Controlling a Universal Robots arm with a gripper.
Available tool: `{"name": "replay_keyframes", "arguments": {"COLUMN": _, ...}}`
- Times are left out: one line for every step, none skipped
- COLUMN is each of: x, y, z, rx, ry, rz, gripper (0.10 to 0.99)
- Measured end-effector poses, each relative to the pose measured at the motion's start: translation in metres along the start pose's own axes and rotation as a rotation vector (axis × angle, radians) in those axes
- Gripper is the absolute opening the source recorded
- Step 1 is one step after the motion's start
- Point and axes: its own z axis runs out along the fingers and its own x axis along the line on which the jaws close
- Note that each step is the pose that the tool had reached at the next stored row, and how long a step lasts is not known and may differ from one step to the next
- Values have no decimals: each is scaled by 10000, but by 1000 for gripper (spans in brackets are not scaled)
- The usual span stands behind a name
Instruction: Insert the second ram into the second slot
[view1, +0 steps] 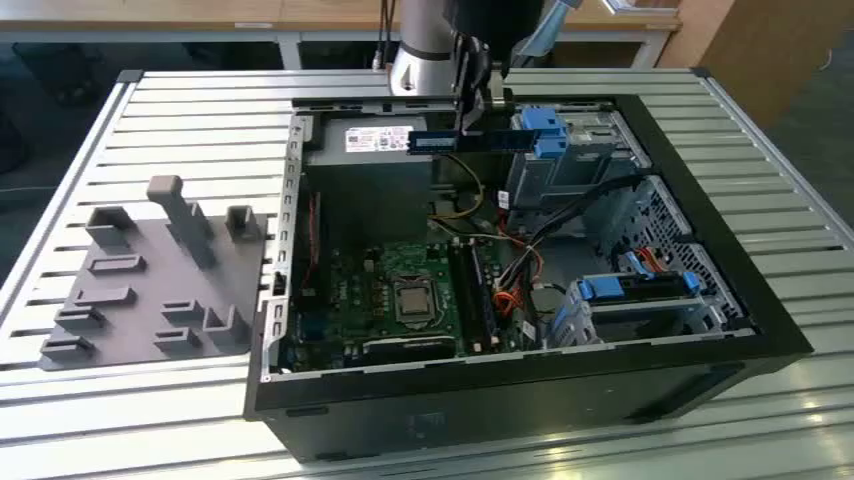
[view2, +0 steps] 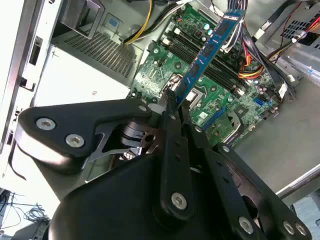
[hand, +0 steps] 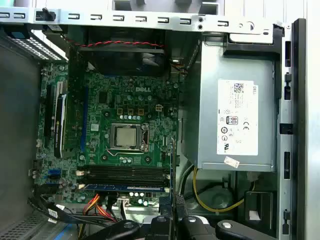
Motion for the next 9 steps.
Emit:
{"name": "replay_keyframes", "arguments": {"x": 0, "y": 0, "z": 0, "rx": 0, "ry": 0, "rz": 0, "gripper": 141}}
{"name": "replay_keyframes", "arguments": {"x": 1, "y": 0, "z": 0, "rx": 0, "ry": 0, "rz": 0, "gripper": 141}}
{"name": "replay_keyframes", "arguments": {"x": 5, "y": 1, "z": -1, "rx": -1, "ry": 1, "rz": 1, "gripper": 141}}
{"name": "replay_keyframes", "arguments": {"x": 16, "y": 1, "z": -1, "rx": -1, "ry": 3, "rz": 0, "gripper": 141}}
{"name": "replay_keyframes", "arguments": {"x": 31, "y": 1, "z": 0, "rx": 0, "ry": -1, "rz": 0, "gripper": 141}}
{"name": "replay_keyframes", "arguments": {"x": 46, "y": 1, "z": 0, "rx": 0, "ry": -1, "rz": 0, "gripper": 141}}
{"name": "replay_keyframes", "arguments": {"x": 61, "y": 2, "z": -1, "rx": -1, "ry": 1, "rz": 0, "gripper": 141}}
{"name": "replay_keyframes", "arguments": {"x": 75, "y": 2, "z": -1, "rx": -1, "ry": 1, "rz": 0, "gripper": 141}}
{"name": "replay_keyframes", "arguments": {"x": 92, "y": 2, "z": -1, "rx": 0, "ry": 2, "rz": 0, "gripper": 141}}
